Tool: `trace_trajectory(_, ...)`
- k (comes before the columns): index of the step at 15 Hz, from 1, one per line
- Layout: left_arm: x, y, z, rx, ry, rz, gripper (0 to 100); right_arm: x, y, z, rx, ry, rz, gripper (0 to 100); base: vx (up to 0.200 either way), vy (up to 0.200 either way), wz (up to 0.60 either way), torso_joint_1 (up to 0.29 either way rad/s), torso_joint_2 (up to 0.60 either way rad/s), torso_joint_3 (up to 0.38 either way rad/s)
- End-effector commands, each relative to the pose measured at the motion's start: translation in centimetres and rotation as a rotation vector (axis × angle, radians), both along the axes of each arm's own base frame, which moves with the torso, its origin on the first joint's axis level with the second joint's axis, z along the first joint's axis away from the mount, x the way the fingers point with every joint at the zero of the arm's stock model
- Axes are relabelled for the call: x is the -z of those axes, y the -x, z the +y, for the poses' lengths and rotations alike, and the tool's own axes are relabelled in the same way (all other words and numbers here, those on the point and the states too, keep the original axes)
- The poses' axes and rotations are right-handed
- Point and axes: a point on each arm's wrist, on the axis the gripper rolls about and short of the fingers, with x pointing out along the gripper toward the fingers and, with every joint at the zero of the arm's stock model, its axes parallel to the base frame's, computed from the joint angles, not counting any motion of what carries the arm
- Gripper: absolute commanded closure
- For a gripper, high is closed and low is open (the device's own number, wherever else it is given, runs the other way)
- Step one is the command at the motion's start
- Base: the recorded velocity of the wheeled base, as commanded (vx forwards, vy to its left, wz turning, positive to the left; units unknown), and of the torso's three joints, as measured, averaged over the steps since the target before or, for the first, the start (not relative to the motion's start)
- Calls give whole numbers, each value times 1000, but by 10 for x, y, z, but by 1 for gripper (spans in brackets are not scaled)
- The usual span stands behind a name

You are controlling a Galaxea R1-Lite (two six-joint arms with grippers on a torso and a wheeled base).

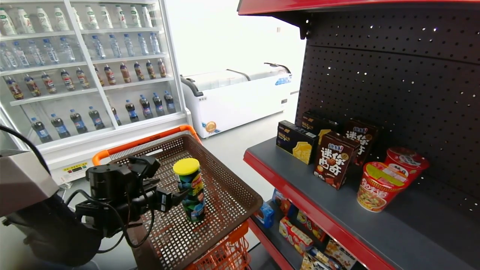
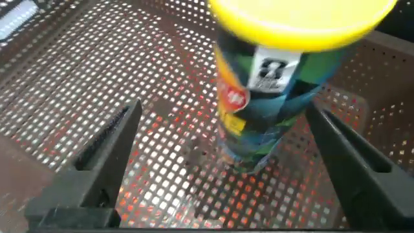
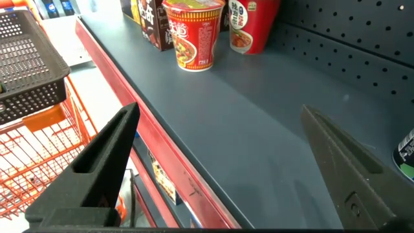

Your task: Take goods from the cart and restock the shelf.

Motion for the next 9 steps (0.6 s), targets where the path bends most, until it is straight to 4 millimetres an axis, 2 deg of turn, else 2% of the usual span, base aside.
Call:
trace_trajectory(1,21,-18,-16,42,-5,27,0,0,0,0,0,2,1,0,0,0,0,0,0,0)
trace_trajectory(9,42,-46,-42,103,-11,19,0,0,0,0,0,0,1,0,0,0,0,0,0,0)
